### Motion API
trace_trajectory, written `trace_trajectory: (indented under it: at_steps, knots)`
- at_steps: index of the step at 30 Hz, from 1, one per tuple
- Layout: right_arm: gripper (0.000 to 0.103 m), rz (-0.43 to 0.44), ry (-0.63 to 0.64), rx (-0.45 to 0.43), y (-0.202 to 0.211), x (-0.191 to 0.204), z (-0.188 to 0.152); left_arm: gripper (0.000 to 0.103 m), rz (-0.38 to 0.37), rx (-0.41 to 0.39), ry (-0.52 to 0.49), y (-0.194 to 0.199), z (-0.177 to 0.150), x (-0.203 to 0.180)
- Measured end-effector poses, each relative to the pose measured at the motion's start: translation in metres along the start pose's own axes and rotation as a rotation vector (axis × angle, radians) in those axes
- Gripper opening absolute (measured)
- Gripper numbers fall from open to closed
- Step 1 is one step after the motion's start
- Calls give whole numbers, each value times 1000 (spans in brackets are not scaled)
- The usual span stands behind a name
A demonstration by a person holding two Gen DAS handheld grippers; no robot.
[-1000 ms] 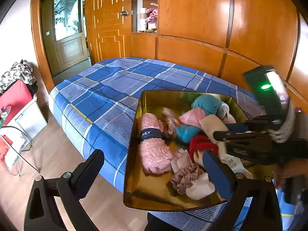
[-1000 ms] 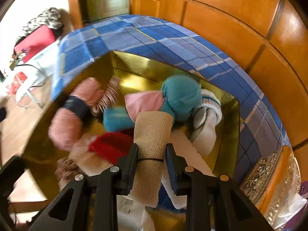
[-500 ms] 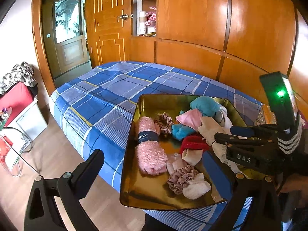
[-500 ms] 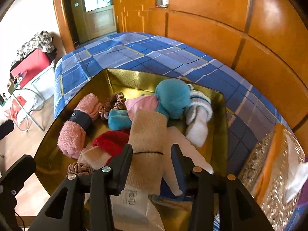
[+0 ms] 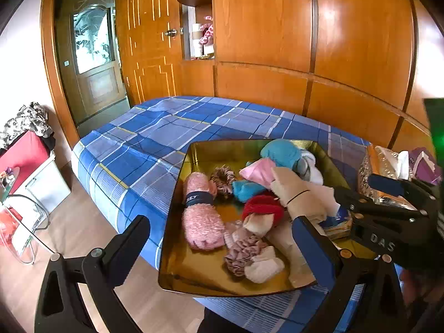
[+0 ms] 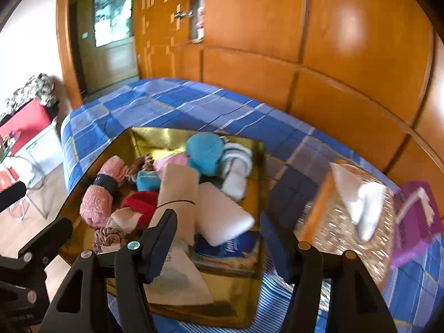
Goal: Organize soft objects
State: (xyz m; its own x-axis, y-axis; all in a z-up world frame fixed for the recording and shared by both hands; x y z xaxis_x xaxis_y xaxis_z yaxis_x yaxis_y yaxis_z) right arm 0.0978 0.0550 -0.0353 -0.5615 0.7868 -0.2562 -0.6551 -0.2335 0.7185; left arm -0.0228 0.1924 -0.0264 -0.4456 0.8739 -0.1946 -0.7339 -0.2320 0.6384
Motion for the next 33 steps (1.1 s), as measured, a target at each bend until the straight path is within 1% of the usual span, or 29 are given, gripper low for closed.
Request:
trace_trajectory:
  at_steps: [5, 9, 17, 33]
  knots:
    - [64, -83, -80, -23, 20, -9, -21, 103, -13, -36, -4, 10, -1, -9]
    - [64, -111, -106, -20, 24, -11, -35, 103, -16, -28, -17, 10, -5, -12]
    - [64, -130, -115, -41, 31, -12, -37, 103, -13, -36, -26, 14, -6, -14]
    - [64, -123, -116, -41, 32, -11, -38, 103, -10, -32, -28, 13, -6, -14]
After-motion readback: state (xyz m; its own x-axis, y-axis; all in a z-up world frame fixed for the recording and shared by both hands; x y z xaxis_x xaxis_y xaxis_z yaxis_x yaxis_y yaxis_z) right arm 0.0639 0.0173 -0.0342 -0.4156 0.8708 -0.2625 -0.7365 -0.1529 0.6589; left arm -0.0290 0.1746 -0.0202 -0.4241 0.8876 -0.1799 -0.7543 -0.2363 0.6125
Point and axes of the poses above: each gripper's, at about its wrist camera, not at the fingertips, and y roughly against the way its jaws point, x to its left, z to its top, the point moved 1 cm from there along -y, roughly the way its jaws point, and after that the axes turned 15 degrees about y, right-handed, at the moved point
